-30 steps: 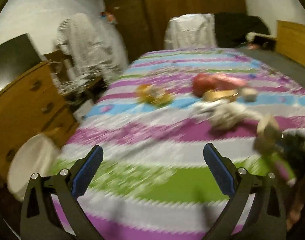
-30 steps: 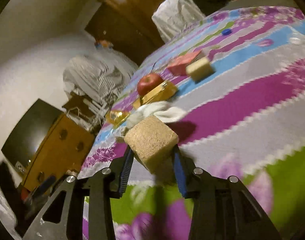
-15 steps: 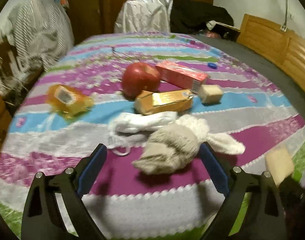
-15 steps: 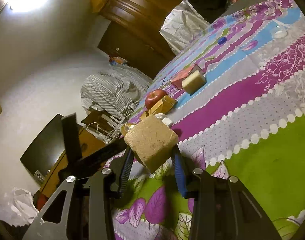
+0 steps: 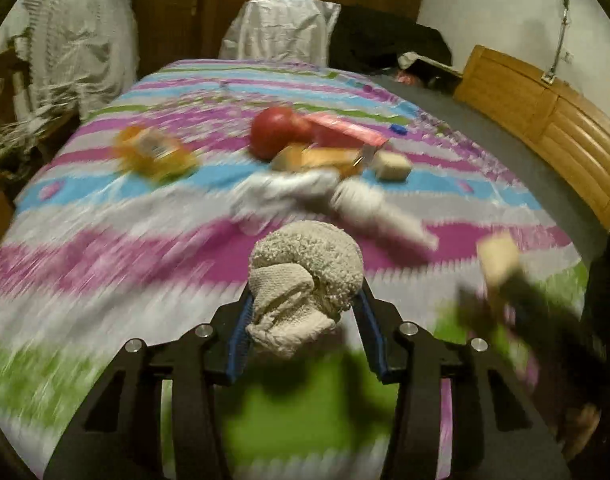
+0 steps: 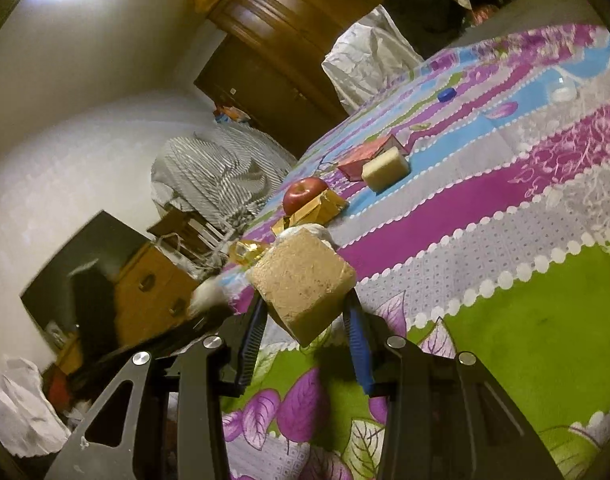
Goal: Collect trash
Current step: 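Grasp the tan sponge block with the right tool while the left tool grasps the beige towel, then carry the sponge block and towel over the white bucket with both tools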
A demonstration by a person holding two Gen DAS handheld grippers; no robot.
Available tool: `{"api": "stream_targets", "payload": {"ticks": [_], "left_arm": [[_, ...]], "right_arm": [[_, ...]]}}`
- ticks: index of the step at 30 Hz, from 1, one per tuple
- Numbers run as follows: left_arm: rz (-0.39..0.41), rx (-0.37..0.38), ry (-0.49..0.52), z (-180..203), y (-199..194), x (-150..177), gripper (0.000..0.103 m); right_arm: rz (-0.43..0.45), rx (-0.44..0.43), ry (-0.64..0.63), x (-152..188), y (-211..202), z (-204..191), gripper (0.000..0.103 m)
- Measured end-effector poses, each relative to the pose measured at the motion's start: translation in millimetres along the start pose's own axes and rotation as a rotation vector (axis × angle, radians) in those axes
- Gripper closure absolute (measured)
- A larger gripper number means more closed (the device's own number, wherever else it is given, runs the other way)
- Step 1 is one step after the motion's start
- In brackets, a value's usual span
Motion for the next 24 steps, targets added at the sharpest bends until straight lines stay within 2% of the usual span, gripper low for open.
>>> {"api": "stream_targets", "payload": {"ticks": [2,6,11,17,20,24], "left_arm": [[0.004,-0.050,-0.021,-16,-22,11,0.058],[0.014,-0.224,-0.052,-56,-59,31,0.058],[0.019,-0.305,-0.101,-86,-82,47,0.058],[0.022,-0.370,-0.074,-99,-98,58,0.058],[0.031,-0.393,-0.081,-109,-106,54,0.058],[0.075,-0.453,-0.080,-129,-125,35,0.058]], "right_arm": [[-0.004,0.016,-0.062,3,1,-9,0.062],[-0.017,0.024,-0.196,14,5,-32,0.063],[-0.055,0.045,-0.336,37,8,-62,0.063],[-0.135,0.059,-0.393,68,11,-86,0.063],[-0.167,0.048,-0.412,80,13,-100,0.063],[-0.204,-0.001,-0.484,97,21,-139,0.063]]}}
Point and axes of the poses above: each gripper's, at about its wrist camera, not at the fingertips, and y roughly the way its jaws point, z to its right, x to its underside, the point moved 7 cm from there along y, roughly the way its jaws point, and after that the axes turned 12 degrees about z, right-handed, at the moved point
